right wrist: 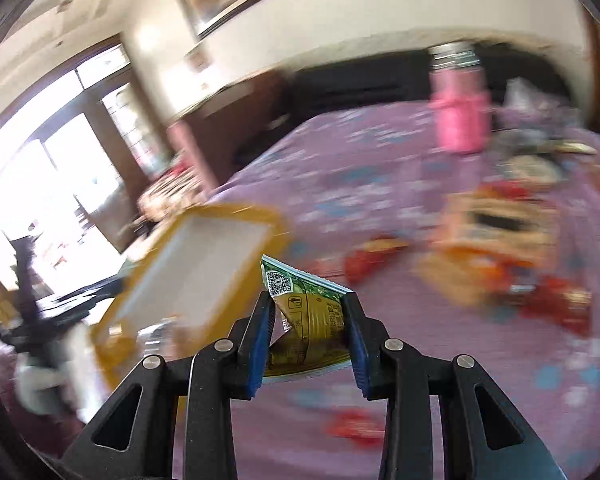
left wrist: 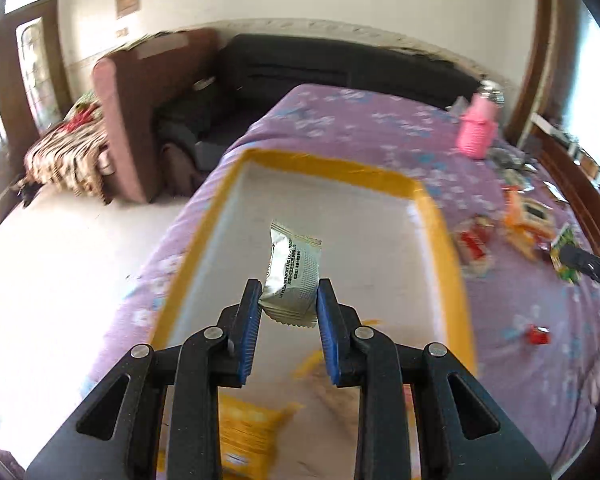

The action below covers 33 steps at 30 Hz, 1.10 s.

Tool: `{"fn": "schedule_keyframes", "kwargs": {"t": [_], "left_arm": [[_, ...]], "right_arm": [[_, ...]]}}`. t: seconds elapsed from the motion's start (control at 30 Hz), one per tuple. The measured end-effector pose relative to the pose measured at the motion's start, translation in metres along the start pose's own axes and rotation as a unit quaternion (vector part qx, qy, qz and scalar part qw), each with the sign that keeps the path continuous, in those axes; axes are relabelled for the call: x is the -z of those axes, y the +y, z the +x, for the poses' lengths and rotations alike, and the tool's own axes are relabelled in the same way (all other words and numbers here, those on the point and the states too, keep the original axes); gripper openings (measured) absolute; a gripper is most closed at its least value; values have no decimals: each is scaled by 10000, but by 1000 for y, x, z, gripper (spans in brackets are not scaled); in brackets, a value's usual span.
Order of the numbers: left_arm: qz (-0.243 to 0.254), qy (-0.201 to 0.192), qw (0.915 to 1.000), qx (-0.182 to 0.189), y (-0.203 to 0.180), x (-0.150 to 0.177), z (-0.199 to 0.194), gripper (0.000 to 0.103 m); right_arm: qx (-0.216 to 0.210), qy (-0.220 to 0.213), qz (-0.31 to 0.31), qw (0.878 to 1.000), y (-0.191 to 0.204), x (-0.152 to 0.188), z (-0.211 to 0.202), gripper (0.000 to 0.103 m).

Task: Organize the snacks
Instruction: 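Move both snacks over the yellow tray and release them from both tools, then swing both tools back toward the remaining snacks on the table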

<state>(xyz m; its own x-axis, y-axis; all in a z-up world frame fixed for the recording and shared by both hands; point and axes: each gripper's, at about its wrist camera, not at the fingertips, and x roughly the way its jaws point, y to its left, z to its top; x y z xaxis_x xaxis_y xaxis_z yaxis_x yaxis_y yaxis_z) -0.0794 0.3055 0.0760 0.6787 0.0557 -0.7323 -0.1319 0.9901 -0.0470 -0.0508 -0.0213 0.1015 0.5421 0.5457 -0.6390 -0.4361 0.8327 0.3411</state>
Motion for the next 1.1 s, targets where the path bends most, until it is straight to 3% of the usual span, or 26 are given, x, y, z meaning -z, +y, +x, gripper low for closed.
{"fn": "schedule_keyframes", "kwargs": {"t": [0.13, 0.27, 0.6, 0.7, 0.73, 0.77, 0.87, 0.97, 1.1], "left_arm": [[-101, 281, 9995, -83, 17, -1, 25, 25], [-147, 513, 9986, 20, 25, 2, 38, 26], [-675, 526, 9942, 656, 61, 8, 23, 40], [-842, 424, 9924, 795, 67, 12, 9, 44], [-879, 331, 9920, 846, 68, 14, 2, 51], [-927, 228, 9914, 893, 68, 16, -6, 57], [-1081, 7, 9885, 1061, 61, 19, -29, 61], [-1102, -146, 9844, 1365, 41, 18, -53, 65], [-864, -359, 9796, 1779, -2, 9, -93, 67]], "right_arm": [[-537, 648, -200, 9962, 61, -5, 54, 35], [-788, 1286, -299, 9881, 106, -5, 114, 35], [-903, 2106, -220, 9732, 152, -9, 207, 40], [-917, 1900, -241, 9772, 157, -9, 200, 43], [-914, 1798, -254, 9791, 156, -9, 194, 43], [-915, 1634, -272, 9819, 155, -9, 183, 43], [-844, 1185, -390, 9886, 149, -4, 146, 44], [-714, 730, -426, 9939, 132, 5, 101, 50], [-439, 307, -454, 9975, 103, 9, 39, 51]]}}
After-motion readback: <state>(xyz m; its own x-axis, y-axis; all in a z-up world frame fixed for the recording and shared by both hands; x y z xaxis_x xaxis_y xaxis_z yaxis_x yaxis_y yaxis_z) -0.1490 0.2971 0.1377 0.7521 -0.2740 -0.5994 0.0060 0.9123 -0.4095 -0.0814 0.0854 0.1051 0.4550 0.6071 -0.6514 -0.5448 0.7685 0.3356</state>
